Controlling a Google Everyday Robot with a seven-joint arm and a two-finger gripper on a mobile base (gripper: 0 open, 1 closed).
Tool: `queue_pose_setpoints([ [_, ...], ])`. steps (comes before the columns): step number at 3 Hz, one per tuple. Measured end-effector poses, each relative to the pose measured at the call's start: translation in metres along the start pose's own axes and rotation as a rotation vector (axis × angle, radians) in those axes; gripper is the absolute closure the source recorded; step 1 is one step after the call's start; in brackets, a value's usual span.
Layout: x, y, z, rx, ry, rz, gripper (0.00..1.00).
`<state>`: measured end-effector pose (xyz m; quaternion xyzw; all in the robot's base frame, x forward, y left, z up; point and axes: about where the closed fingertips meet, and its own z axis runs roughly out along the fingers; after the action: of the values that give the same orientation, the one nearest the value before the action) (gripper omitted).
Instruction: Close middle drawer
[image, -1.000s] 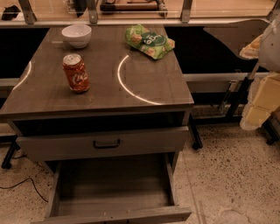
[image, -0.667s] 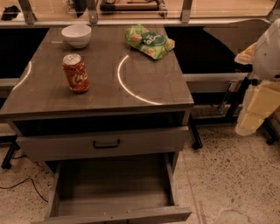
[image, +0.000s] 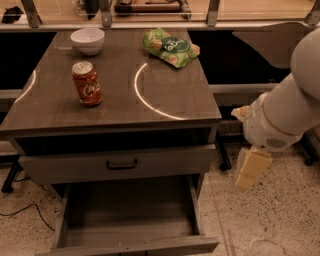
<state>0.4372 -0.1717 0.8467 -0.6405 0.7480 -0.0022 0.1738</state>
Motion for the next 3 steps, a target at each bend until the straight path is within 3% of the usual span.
queue_pose_setpoints([
  [1, 0.001, 0.030, 0.069, -0.061, -0.015, -0.039, 0.00],
  [3, 0.012, 0.040, 0.088, -0.079, -0.009, -0.010, 0.00],
])
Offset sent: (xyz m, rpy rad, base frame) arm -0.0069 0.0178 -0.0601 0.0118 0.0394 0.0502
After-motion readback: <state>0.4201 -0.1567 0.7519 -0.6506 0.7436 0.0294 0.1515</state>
